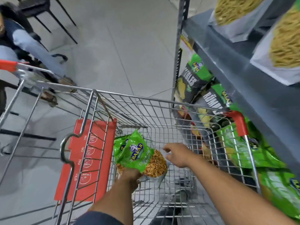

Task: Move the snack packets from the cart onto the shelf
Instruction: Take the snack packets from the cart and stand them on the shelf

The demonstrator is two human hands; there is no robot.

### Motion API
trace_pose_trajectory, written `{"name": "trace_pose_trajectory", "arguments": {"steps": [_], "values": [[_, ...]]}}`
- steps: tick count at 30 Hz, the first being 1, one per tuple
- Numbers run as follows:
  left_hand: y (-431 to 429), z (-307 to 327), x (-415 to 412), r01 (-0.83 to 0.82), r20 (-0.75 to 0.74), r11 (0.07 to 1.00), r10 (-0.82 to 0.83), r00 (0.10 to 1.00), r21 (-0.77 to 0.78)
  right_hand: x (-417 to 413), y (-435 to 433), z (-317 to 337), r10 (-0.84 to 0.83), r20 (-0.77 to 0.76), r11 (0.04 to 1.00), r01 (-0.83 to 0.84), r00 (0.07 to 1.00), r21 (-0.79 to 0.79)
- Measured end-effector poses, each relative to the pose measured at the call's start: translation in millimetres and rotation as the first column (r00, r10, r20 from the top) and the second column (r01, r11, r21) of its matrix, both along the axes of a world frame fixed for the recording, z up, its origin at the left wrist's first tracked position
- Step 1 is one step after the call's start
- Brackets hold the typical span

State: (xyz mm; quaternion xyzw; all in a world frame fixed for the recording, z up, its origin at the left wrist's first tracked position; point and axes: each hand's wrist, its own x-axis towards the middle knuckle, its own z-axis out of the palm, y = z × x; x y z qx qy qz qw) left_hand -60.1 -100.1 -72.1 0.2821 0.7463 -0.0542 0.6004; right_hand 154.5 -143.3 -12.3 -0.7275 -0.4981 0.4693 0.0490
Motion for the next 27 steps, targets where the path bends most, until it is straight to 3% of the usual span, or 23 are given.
{"name": "trace_pose_trajectory", "arguments": {"steps": [11, 15, 18, 23, 27], "values": [[-20, -24, -8, -0.275, 0.222, 0.95, 0.303, 0.927, -0.149, -15, 46, -79, 0.062, -0.032, 0.991, -0.065, 0.998, -0.119], [-24, -24, -3, -0.301, 0.197, 0.954, 0.297, 0.934, -0.014, -20, 46, -82, 0.068, -0.028, 0.991, -0.071, 0.997, -0.113], [-26, -14, -4, -0.35, 0.264, 0.936, 0.333, 0.905, 0.02, -17, 33, -74, 0.028, 0.025, 0.997, -0.026, 0.999, -0.076], [-11, 15, 2, -0.081, 0.317, 0.966, -0.001, 0.949, 0.247, 6, 3, -40, -0.153, 0.015, 0.987, 0.153, 0.988, -0.052], [1, 51, 23, -0.005, 0.408, 0.948, -0.132, 0.904, 0.319, 26, -27, 4, -0.294, 0.013, 0.956, 0.293, 0.956, 0.026]]}}
